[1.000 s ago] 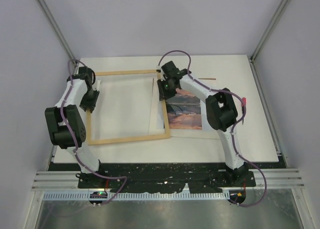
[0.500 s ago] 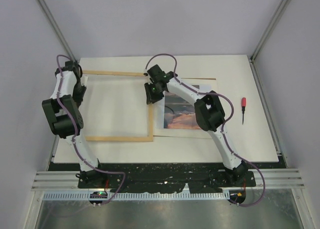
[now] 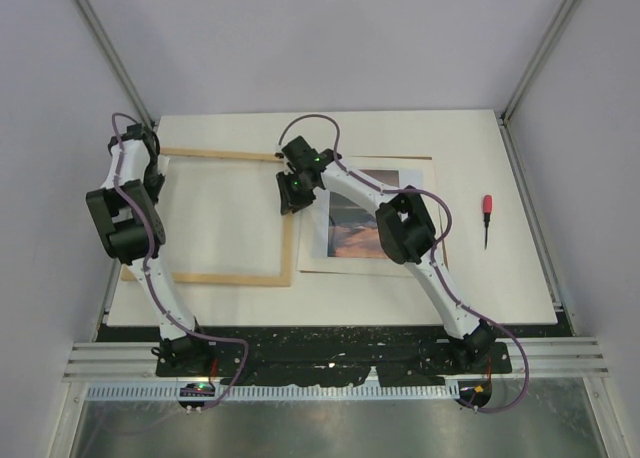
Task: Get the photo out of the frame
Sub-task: Place the photo frame item at the center of the board.
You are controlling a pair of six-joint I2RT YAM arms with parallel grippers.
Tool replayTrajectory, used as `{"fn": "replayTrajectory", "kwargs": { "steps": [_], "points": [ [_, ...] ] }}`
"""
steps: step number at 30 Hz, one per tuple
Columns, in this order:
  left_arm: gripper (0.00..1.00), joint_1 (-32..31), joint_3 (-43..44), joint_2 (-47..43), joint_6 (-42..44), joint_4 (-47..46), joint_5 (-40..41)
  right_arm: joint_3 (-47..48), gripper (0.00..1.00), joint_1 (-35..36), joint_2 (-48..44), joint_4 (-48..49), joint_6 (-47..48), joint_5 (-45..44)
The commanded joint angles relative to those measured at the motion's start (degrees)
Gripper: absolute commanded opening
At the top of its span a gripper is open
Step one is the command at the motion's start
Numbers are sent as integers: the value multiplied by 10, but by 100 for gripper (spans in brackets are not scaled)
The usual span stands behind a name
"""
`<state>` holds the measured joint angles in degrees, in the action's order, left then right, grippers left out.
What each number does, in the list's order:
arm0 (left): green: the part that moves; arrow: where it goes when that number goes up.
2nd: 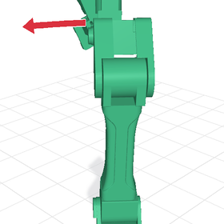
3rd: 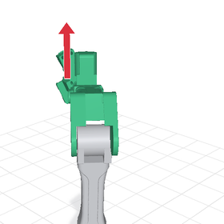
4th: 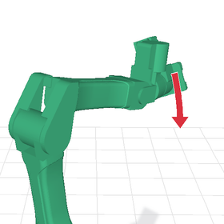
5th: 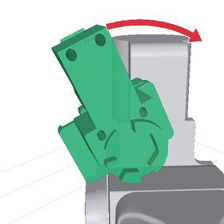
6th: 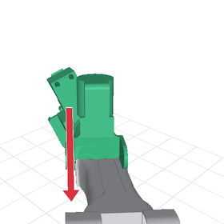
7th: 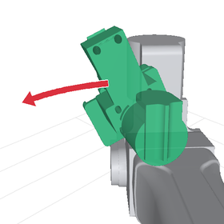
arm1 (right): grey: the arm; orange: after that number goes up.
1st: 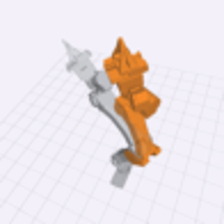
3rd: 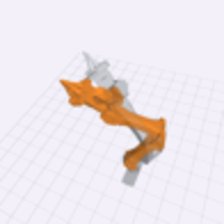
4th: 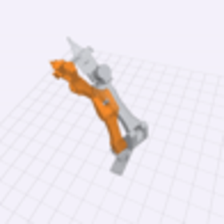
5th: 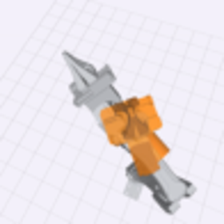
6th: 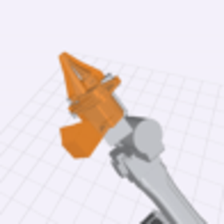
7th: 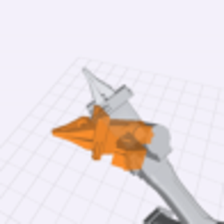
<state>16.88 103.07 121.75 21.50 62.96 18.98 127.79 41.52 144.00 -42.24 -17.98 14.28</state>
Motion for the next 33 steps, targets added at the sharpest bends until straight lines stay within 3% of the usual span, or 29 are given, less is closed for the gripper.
{"fn": "replayTrajectory", "kwargs": {
  "steps": [1,6,9,19,33],
  "points": [
    [2,-22,26,14,7,-6,-54,38,30,54,-7,65,45,113],
    [8,-22,25,27,8,-6,-41,37,47,53,-17,64,61,113],
    [15,-22,25,30,7,-10,-37,37,51,54,-21,64,69,114],
    [50,-22,30,38,4,-2,-30,44,54,53,-21,64,73,105],
    [66,-22,-7,12,9,-13,-34,82,56,41,-12,68,73,69]
  ]
}}
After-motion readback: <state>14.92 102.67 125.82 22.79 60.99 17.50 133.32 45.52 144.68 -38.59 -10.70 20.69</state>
